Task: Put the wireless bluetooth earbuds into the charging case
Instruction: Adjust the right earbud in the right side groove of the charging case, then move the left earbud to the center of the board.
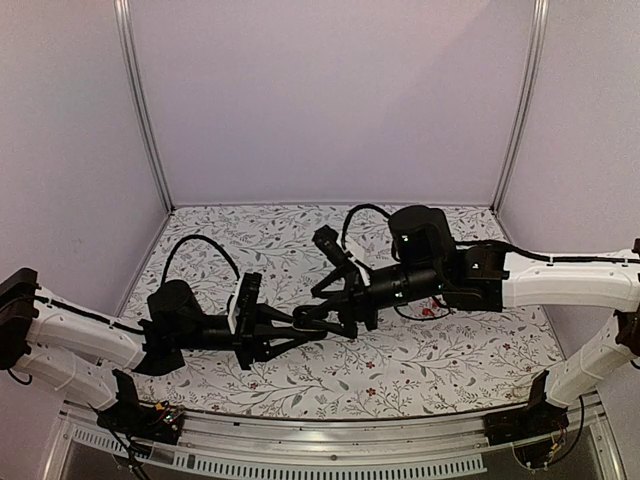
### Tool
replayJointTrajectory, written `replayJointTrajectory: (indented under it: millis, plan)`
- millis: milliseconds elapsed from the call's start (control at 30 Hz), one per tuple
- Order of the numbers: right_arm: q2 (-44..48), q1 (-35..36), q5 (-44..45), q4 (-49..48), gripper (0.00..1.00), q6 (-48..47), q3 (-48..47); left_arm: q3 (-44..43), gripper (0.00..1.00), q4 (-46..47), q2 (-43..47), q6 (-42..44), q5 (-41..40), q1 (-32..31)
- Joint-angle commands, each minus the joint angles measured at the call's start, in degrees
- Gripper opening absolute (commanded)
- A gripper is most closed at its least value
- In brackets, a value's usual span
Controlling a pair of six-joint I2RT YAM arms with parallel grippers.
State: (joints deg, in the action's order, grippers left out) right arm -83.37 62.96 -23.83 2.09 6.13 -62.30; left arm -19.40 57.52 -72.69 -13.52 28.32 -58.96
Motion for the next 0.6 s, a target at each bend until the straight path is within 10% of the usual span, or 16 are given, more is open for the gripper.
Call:
replayJointTrajectory:
  millis: [0, 267, 567]
  plan:
    - [0.58, 0.41, -4.27, -3.59, 0.77, -0.05, -1.61, -0.99, 0.00, -0.21, 0.18, 0.46, 0.61, 0.17]
    - [7.34, -3.34, -4.81, -5.07, 0.79, 3.47, 0.51, -0.49, 0.00, -1.99, 2.00, 3.60, -2.82, 0.33]
    - [17.92, -24.19, 0.22, 3.91, 0.74, 9.61, 11.89, 0.65, 0.00, -4.60, 5.26, 4.48, -6.24, 1.15]
